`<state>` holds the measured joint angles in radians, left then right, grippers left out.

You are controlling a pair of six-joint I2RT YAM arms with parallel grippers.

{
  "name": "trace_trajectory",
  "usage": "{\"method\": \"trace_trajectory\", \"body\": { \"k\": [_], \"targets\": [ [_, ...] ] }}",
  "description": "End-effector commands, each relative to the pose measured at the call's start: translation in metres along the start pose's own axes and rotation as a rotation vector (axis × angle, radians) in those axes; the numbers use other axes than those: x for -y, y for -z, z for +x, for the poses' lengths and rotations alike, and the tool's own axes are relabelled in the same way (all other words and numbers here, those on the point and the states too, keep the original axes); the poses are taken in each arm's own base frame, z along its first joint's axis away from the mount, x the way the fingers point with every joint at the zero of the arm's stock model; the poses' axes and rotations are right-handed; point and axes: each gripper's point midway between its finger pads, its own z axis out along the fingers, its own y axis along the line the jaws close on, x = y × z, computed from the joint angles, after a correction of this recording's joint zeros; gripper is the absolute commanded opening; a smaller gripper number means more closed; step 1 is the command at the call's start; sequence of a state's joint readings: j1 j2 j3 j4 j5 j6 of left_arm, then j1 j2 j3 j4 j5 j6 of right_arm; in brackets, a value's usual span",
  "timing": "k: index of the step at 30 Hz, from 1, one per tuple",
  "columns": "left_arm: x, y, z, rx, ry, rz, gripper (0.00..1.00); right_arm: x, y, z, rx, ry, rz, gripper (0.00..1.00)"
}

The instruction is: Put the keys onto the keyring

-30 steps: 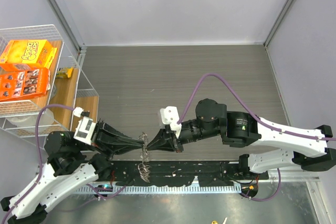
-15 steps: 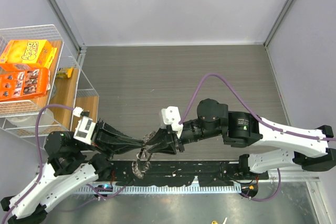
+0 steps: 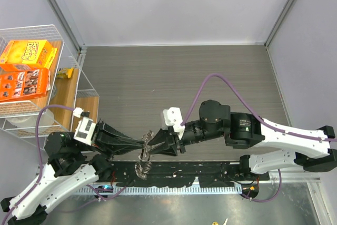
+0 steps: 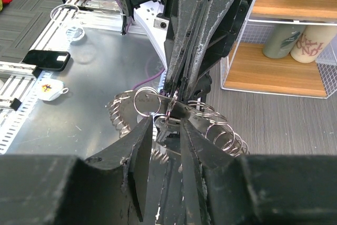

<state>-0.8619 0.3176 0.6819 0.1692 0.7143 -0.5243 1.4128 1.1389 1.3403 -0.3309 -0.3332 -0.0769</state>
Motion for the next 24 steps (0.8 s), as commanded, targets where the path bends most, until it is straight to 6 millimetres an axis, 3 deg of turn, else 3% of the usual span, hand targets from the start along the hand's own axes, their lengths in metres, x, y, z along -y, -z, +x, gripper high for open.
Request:
{"method": "trace_trajectory", "body": {
  "k": [1, 24],
  "targets": [
    [0.006, -0.002, -0.021, 0.075, -0.049, 0.016, 0.0, 0.001, -0.001, -0.027, 0.081, 0.03, 0.011, 0.33],
    [0.005, 0.001, -0.021, 0.087, -0.056, 0.002, 0.0, 0.005, -0.009, -0.039, 0.12, 0.015, 0.037, 0.24]
  ]
}}
